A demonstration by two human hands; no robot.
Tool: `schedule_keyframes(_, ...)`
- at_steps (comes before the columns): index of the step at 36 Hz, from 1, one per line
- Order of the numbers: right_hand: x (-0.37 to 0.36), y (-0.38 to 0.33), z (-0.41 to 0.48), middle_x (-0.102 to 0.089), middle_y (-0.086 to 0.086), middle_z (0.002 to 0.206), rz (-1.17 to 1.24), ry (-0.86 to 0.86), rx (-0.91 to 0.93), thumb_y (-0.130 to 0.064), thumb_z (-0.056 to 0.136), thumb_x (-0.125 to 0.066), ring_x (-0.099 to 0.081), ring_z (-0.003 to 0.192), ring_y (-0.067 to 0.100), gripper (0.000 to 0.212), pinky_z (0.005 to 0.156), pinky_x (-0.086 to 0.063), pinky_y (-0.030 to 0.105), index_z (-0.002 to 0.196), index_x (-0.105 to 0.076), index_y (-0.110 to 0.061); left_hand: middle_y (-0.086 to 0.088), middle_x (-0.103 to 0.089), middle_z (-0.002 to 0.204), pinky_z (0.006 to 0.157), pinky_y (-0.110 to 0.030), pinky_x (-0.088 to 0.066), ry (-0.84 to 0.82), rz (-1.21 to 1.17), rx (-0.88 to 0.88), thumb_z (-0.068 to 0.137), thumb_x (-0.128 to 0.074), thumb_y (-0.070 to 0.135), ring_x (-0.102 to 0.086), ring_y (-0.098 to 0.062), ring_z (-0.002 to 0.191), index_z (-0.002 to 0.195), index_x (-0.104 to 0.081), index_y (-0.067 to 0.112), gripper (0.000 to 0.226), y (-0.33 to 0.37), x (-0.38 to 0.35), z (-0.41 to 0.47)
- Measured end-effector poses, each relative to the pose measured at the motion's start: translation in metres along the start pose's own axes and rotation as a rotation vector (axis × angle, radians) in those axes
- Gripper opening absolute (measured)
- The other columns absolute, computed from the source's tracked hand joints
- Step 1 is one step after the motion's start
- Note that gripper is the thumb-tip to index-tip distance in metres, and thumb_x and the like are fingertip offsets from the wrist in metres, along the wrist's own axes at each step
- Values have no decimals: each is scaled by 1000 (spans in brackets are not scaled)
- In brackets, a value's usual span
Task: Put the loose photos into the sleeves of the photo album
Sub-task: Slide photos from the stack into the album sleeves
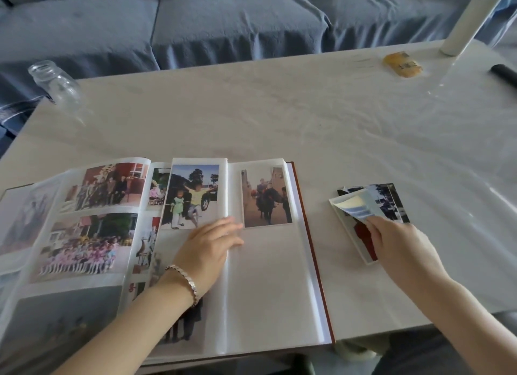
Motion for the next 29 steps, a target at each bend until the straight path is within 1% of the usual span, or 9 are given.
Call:
schedule_keyframes(3,-4,4,-1,-63,11,81,21,-47,-39,-18,96,-43,-55,74,31,24,62,-42,34,92,-65,-11,-3,-72,100,91,-24,-35,-8,-65,8,56,-74,-20,-64,-17,102,83,-73,13,42,-4,-2,-6)
schedule_keyframes(6,-6,1,-5,-61,6,71,-3,-20,-16,-20,95,-47,-53,66,27,24,54,-37,30,80,-66,-13,3,-70,107,95,-26,-42,9,-107,45,83,-51,13,-53,-6,110,91,-72,16,23,-13,-3,-16)
schedule_keyframes(9,21,-12,-18,-69,6,67,115,258,61,-12,88,-61,-58,55,26,16,47,-35,20,78,-74,-13,16,-60,115,99,-26,-42,-9,-235,190,86,-41,37,-47,6,114,99,-70,21,36,-23,-3,-20)
schedule_keyframes(12,56,-44,-44,-72,3,86,312,567,268,-18,84,-57,-66,78,12,21,62,-49,17,90,-75,-6,34,-48,112,99,-18,-38,-54,-558,379,77,-60,58,-38,24,108,91,-63,45,19,-28,-4,-23)
schedule_keyframes(16,50,-100,-62,-65,1,103,437,565,483,-13,85,-47,-59,93,9,28,82,-48,26,107,-64,-6,46,-43,105,88,-3,-28,-125,-700,464,34,-26,102,-38,29,98,94,-59,46,88,-27,-3,-21)
schedule_keyframes(19,25,-138,-69,-64,9,116,455,449,553,4,79,-61,-59,107,16,38,91,-44,35,116,-62,-3,32,-53,116,106,-22,-28,-157,-787,459,39,-31,101,-42,10,120,103,-63,42,93,-17,-5,-21)
schedule_keyframes(22,-6,-177,-78,-58,9,128,430,214,685,12,73,-67,-51,121,18,58,104,-33,27,127,-55,-5,-8,-69,103,88,-40,-52,-122,-798,412,64,-45,85,-64,-23,97,100,-66,31,68,-6,3,-20)
schedule_keyframes(25,-24,-194,-84,-51,1,136,461,-19,729,-28,100,-36,-42,127,9,41,108,-22,18,134,-48,-10,-2,-71,87,70,-16,-51,-71,-801,541,89,-58,37,-66,-5,80,86,-66,27,13,-15,6,-25)
schedule_keyframes(29,-35,-170,-78,-31,-19,141,486,-102,598,-62,89,-16,-20,129,-7,68,108,-16,17,142,-37,-25,-21,-68,82,51,-19,-44,13,-573,680,94,-50,27,-61,-25,65,90,-66,12,22,-46,8,-39)
Point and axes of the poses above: each hand's wrist, its own z-axis towards the middle knuckle, its own x-axis out of the back of the hand, y = z × x, the point moved 10 cm from there along z, towards the middle knuckle
